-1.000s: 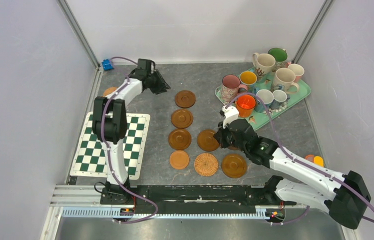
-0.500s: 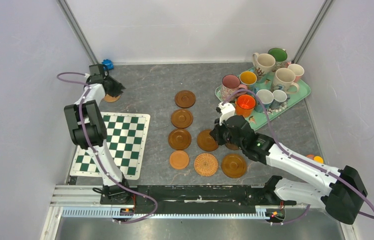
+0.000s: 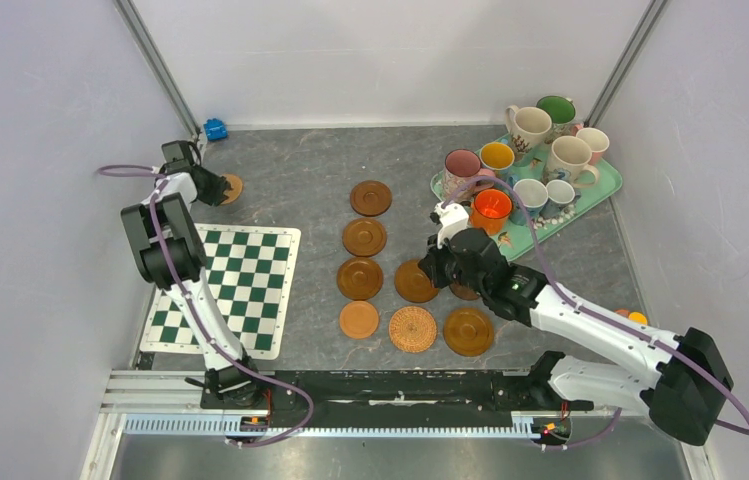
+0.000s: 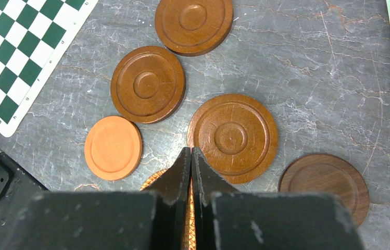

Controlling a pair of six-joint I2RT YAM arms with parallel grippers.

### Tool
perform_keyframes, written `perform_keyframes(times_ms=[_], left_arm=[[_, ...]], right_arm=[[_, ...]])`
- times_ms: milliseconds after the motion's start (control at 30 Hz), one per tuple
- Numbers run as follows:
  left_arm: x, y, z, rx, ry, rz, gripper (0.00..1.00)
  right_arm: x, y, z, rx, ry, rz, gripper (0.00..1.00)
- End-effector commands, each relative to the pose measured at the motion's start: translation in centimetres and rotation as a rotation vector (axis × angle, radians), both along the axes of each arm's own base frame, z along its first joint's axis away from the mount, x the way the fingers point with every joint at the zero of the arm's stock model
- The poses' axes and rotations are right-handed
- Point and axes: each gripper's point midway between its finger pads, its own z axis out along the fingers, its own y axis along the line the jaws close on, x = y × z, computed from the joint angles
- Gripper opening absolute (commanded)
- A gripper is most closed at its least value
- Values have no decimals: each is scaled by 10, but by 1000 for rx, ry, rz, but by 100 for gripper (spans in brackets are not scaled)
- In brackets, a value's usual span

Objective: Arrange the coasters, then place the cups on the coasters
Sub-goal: Move the coaster to the center of the board.

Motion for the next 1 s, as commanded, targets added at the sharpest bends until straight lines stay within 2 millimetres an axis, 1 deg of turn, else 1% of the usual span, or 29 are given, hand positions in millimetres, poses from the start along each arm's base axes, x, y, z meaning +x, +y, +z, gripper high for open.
perform_keyframes(times_ms=[0, 100, 200, 333, 533, 633, 800, 967], left_arm=[[23, 21, 6, 20, -53, 32, 35], [30, 23, 0, -8, -54, 27, 33], [32, 26, -3, 0, -47, 34, 33], [27, 27, -15, -3, 1, 49, 33], [13, 20, -31, -25, 80, 35, 33], [11, 7, -37, -43, 100, -4, 33], [11, -23, -41, -41, 131, -83, 33], [17, -68, -47, -79, 141, -180, 35]], right_arm=[[12, 7, 25, 32, -71, -3, 0], [13, 8, 24, 26, -69, -6, 0], [14, 9, 22, 23, -64, -9, 0], [18, 10, 17, 11, -61, -15, 0], [20, 14, 6, -21, -45, 1, 0], [21, 14, 5, -22, -48, -2, 0], [19, 17, 3, -12, -44, 13, 0], [15, 14, -1, -13, -40, 20, 0]])
